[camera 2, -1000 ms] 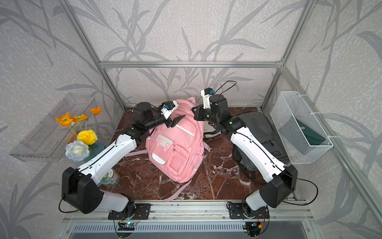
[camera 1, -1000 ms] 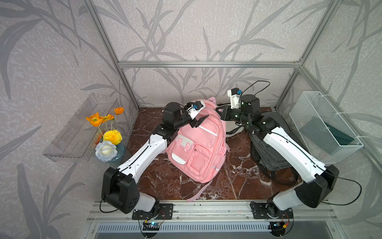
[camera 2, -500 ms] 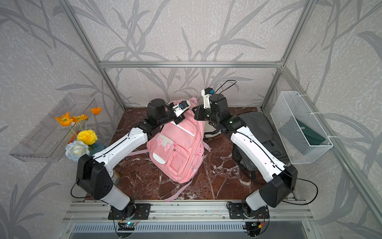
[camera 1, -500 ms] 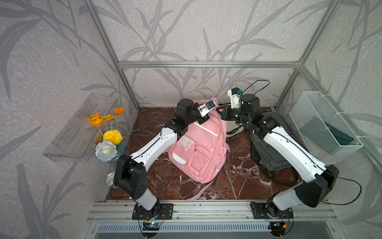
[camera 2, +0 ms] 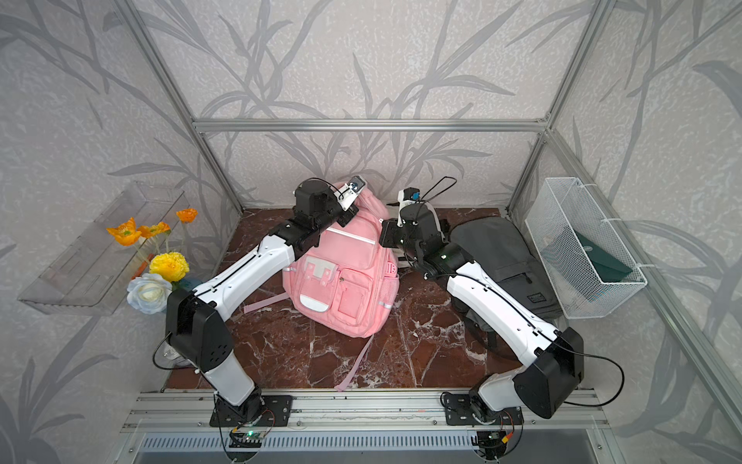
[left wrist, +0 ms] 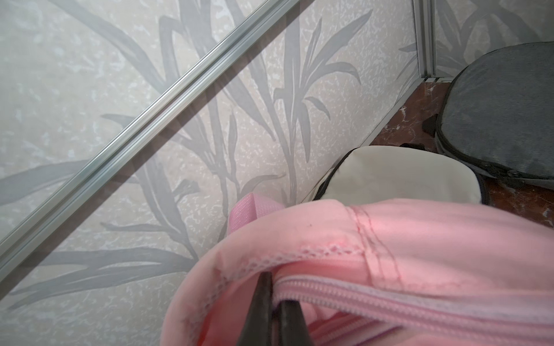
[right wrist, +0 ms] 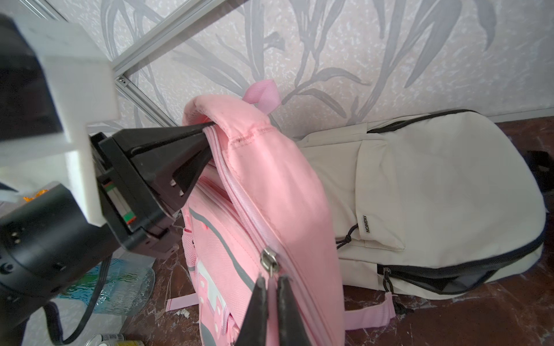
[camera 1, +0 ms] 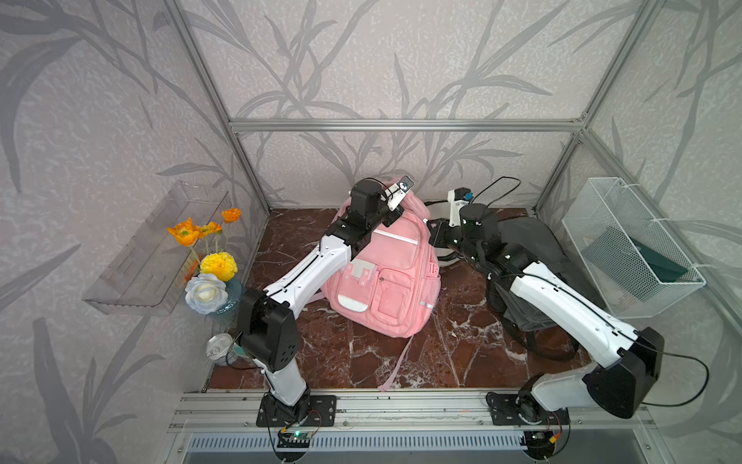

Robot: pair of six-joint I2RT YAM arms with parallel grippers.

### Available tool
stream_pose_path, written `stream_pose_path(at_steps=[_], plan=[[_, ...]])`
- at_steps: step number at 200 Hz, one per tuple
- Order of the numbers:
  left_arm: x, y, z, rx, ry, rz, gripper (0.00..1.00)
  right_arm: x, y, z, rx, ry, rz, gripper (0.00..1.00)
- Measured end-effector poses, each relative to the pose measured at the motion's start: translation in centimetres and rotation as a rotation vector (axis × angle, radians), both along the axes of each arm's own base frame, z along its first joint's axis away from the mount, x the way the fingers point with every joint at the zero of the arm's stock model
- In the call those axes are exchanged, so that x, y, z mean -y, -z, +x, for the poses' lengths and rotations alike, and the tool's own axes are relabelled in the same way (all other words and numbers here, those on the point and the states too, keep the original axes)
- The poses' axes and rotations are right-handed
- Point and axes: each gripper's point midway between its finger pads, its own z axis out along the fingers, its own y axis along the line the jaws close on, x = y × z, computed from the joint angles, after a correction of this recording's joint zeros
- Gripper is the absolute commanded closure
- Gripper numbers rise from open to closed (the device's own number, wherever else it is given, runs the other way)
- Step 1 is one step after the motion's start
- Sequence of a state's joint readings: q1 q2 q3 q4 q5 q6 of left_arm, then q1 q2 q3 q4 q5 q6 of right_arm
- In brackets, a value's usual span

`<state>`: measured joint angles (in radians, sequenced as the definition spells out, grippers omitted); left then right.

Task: Zip up the backpack
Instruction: Zip the zipper on the backpack.

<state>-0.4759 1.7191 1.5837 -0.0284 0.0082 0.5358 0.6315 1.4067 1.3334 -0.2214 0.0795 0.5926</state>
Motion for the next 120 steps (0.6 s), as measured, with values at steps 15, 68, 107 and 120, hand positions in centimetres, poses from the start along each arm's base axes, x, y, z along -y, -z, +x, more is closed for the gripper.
stream_pose_path(at_steps=[15,68,107,120], plan=[[-1.1,0.0,0.4,-0.013,-0.035,-0.005,1.0,0.0,0.9,-0.4,-0.014,0.004,0.015,1.0],[-5.1,0.5,1.9,-0.064,-0.144,-0.024,1.0,-1.9,3.9,-2.0,-0.055,-0.028,0.078,1.0],[-6.4,1.7,3.0,-0.121,-0.18,-0.018,1.0,-3.4,5.3,-3.2,-0.07,-0.051,0.115,1.0],[-6.5,2.1,3.3,-0.137,-0.187,-0.013,1.0,-3.6,5.8,-3.4,-0.077,-0.05,0.122,1.0]])
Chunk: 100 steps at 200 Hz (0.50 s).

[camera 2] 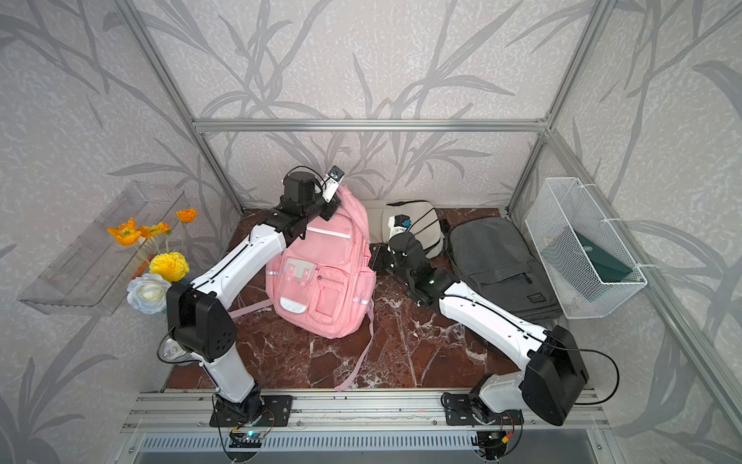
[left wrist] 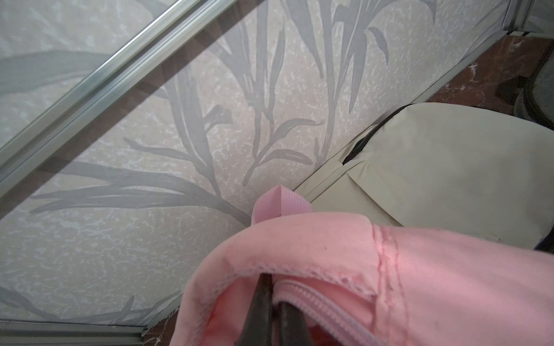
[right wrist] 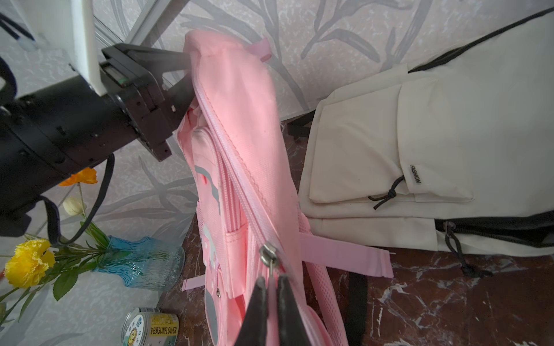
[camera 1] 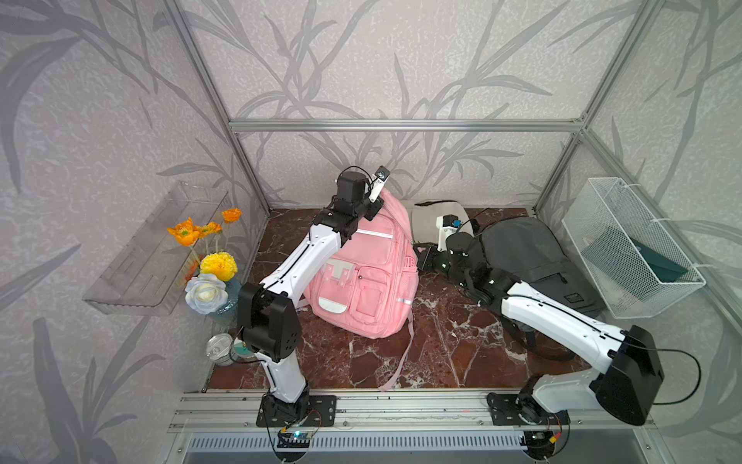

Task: Zip up the backpack
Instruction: Zip the zipper on the backpack.

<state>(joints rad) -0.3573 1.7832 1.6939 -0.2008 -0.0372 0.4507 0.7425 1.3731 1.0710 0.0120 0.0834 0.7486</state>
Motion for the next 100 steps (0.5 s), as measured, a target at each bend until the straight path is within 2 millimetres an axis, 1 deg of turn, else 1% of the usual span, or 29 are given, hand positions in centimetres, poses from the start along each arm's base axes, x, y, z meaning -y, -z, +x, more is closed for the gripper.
stream_pose_path(at_steps=[15,32,100], plan=[[-0.5,0.3,0.2,-0.013,-0.01,0.001,1.0,0.0,0.5,-0.1,-0.006,0.006,0.006,1.0],[-0.9,0.5,0.3,-0.025,-0.016,-0.004,1.0,-0.1,0.5,0.0,-0.006,0.009,0.021,1.0],[-1.9,0.5,0.5,-0.033,-0.05,-0.032,1.0,-0.7,-0.7,0.1,-0.011,0.005,0.07,1.0]])
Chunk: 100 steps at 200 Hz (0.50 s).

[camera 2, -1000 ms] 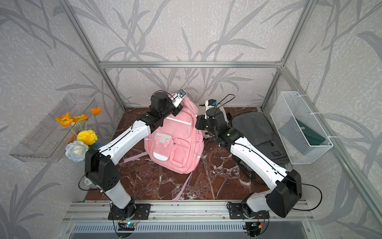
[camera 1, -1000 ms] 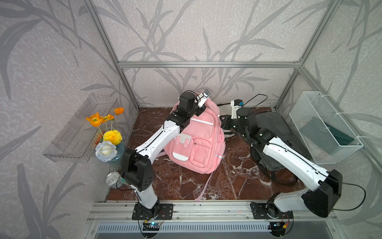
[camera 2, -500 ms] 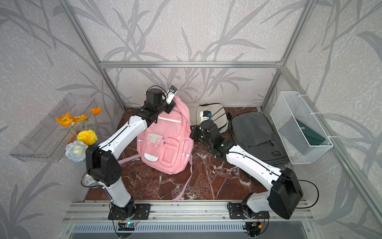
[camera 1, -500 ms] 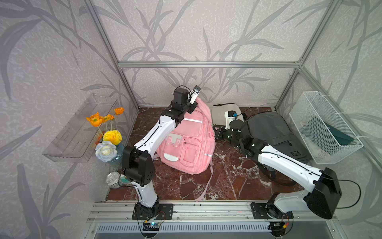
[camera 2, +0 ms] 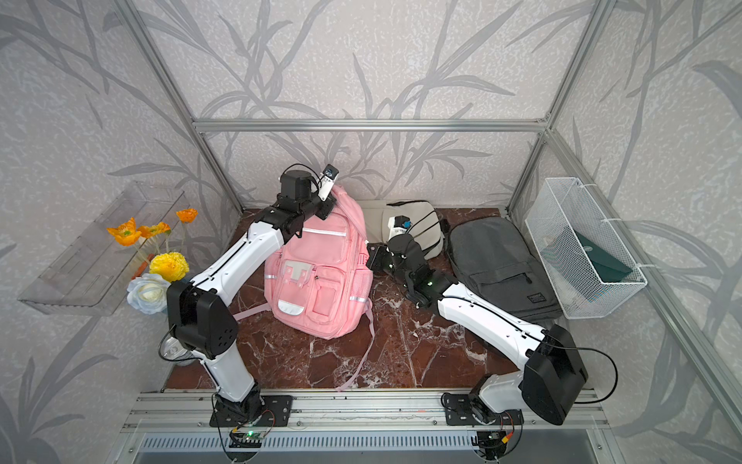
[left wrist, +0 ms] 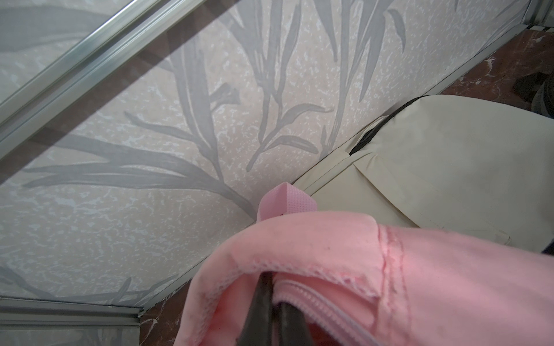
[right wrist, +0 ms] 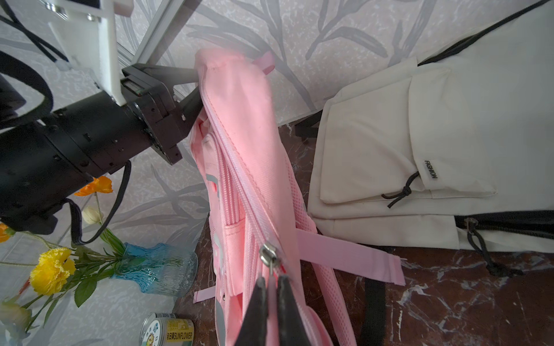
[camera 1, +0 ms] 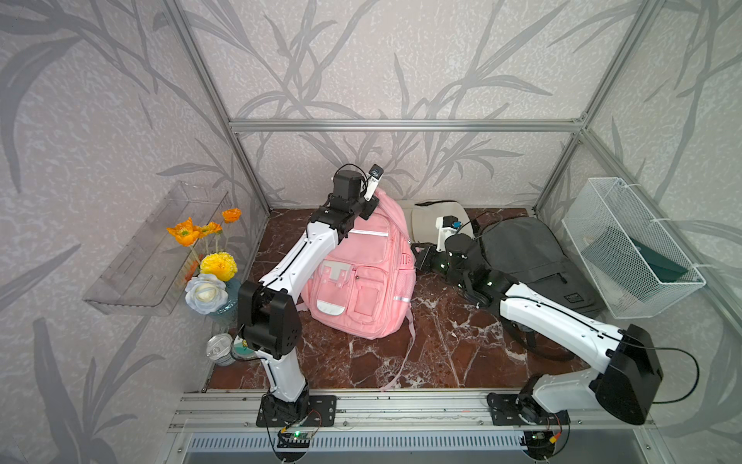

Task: Zip up the backpack
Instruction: Zip the zipper on the backpack.

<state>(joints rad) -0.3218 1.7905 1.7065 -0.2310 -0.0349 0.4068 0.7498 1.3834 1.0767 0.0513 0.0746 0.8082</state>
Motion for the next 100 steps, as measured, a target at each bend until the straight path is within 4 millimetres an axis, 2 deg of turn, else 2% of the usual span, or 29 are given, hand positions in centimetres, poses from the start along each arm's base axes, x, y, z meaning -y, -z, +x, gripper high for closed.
stream_pose_path(at_steps=[52,78,100], plan=[[-2.7,-0.6,1.0,-0.025,-0.061,-0.04,1.0,-1.4,0.9,-0.8,-0.019,-0.018,0.029,1.0],[-3.0,0.8,1.7,-0.053,-0.065,-0.036,1.0,-1.2,1.9,-1.0,-0.031,-0.015,0.018,1.0],[-2.8,2.2,2.0,-0.083,-0.059,-0.031,1.0,-1.1,2.0,-1.0,-0.031,-0.01,0.016,1.0]])
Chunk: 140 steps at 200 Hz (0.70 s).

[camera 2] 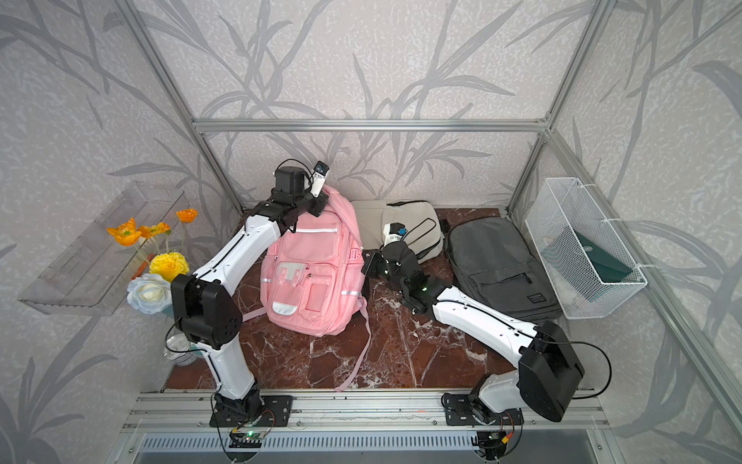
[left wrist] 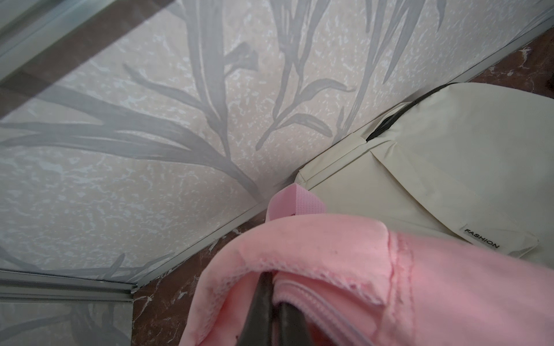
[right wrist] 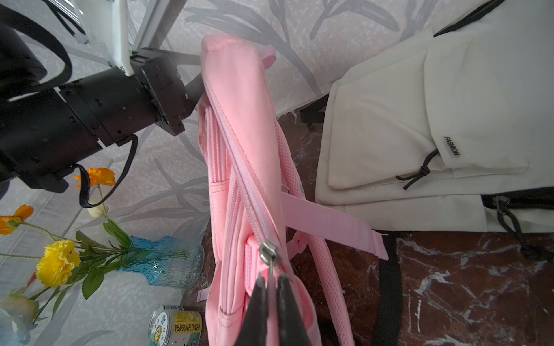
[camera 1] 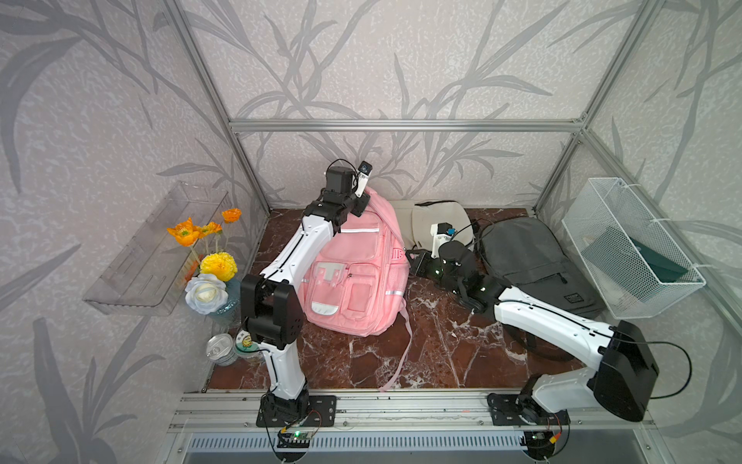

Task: Zip up the backpack
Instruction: Zip the zipper on the backpack, then place the backpack at the corner of the board.

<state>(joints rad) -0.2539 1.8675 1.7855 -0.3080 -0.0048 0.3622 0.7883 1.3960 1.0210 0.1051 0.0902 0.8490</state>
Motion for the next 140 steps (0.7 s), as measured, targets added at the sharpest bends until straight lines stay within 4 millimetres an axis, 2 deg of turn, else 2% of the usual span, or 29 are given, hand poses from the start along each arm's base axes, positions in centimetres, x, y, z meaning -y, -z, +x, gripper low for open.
stream_pose_path(at_steps=[22,66,84,110,140], plan=[[0.1,0.6,0.1,-0.026,0.002,0.006,1.0,0.1,0.2,-0.1,-0.003,0.002,-0.003,1.0],[-0.5,-0.1,1.0,-0.029,-0.004,0.001,1.0,-0.4,0.5,0.6,0.004,0.002,-0.006,1.0],[-1.6,0.0,2.0,-0.024,-0.03,0.002,1.0,-1.9,0.8,2.0,-0.001,-0.007,-0.023,1.0],[-4.3,1.0,4.6,-0.022,-0.091,0.015,1.0,-5.1,2.0,4.9,-0.015,-0.035,-0.052,1.0],[-7.1,3.1,7.6,-0.025,-0.166,0.071,1.0,-8.7,5.4,8.3,-0.069,-0.077,-0.063,1.0]])
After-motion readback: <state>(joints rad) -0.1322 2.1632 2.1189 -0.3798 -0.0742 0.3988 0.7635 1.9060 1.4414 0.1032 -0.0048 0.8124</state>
